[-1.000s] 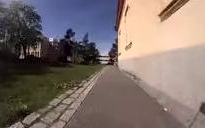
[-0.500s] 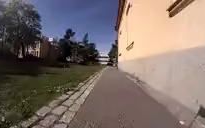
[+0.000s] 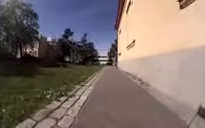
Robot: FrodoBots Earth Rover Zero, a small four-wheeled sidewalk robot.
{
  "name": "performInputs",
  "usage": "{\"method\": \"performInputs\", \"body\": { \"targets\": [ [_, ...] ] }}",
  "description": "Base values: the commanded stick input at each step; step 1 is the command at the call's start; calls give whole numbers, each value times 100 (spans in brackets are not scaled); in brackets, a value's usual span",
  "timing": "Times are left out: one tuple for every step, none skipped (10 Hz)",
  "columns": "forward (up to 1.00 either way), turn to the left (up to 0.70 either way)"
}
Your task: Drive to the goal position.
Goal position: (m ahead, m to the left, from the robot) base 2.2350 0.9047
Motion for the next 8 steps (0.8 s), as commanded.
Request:
{"method": "performInputs", "body": {
  "targets": [
    [70, -27],
    [70, -14],
    [70, 0],
    [70, -10],
    [70, -26],
    [70, -4],
    [70, -1],
    [70, -7]
  ]
}}
